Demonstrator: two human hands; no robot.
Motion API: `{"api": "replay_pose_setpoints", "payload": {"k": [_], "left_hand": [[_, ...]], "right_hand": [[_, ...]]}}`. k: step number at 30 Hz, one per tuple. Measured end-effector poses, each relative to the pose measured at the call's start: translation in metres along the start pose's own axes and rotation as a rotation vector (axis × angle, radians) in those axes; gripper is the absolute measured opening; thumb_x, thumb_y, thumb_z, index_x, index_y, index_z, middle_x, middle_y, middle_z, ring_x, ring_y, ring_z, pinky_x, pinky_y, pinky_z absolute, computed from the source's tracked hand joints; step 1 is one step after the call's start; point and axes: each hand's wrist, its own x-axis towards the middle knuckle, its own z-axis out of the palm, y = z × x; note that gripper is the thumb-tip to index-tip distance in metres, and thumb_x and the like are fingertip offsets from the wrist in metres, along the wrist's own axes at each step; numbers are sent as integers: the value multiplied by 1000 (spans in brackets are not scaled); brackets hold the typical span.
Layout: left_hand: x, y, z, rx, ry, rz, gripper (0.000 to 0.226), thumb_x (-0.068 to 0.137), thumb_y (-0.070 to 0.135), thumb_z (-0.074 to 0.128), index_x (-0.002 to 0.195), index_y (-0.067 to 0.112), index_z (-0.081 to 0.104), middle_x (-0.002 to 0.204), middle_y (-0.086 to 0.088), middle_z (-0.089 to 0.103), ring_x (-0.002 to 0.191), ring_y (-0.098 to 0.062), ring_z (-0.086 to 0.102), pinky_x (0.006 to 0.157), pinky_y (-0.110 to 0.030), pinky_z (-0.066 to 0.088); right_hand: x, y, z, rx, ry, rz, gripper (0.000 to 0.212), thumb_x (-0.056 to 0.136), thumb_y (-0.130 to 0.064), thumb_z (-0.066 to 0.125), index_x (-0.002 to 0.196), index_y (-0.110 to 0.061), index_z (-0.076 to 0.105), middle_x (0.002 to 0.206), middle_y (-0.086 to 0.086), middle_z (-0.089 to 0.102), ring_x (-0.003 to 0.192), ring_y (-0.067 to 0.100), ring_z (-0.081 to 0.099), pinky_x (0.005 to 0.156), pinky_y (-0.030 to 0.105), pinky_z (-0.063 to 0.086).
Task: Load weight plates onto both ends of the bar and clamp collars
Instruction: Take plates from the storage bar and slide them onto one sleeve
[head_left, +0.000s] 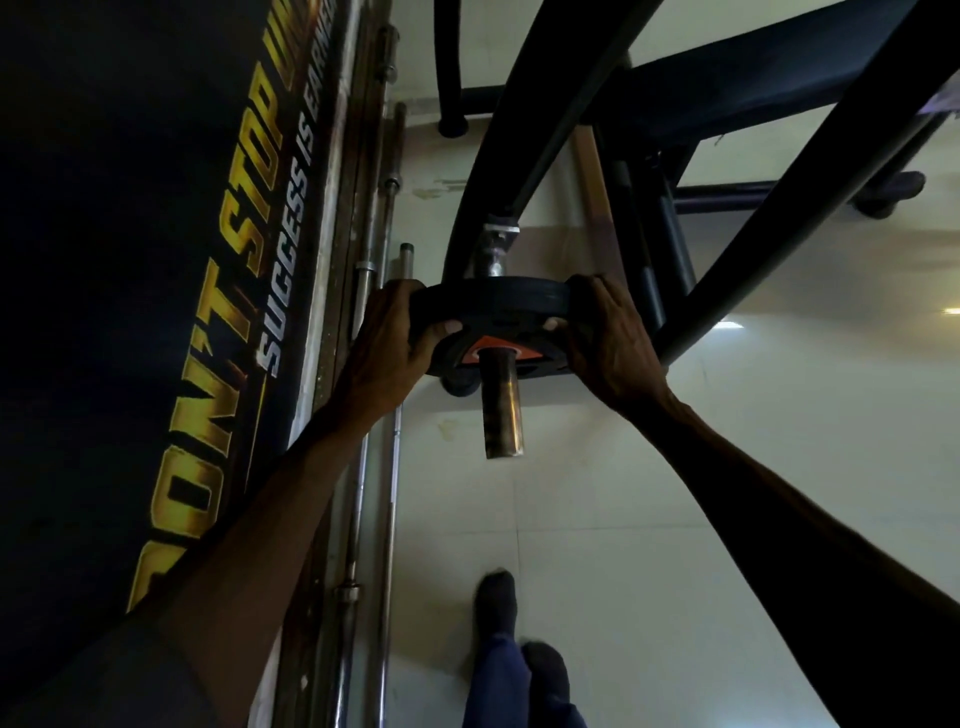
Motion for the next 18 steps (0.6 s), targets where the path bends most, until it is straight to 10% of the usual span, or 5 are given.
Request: {"api": "replay_pose_setpoints", "payload": {"k": [6,13,18], "left_hand": [[-73,22,3,-9,36,-3,74,88,79,51,131,18,50,123,7,45,120,-17,52,98,-45,55],[-157,48,9,-63,97,-87,65,89,62,61,131,12,55,117,6,50,104,6,45,85,0,38],[-215,80,13,-155,140,-202,64,88,58,63,130,11,57,112,10,54,95,11,49,80,4,36]], "right_hand": [[-61,-6,-6,26,7,-37,29,96,-23,69,115,-4,58,109,11,56,99,26,54,81,33,42],[-131,-18,-11,135,32,-23,37,93,-34,72,113,-4,65,105,2,57,98,26,59,84,37,50],[-169,-28,-27,78,21,-64,33,94,-35,71,109,-6,68,102,5,65,98,20,58,82,29,44]]}}
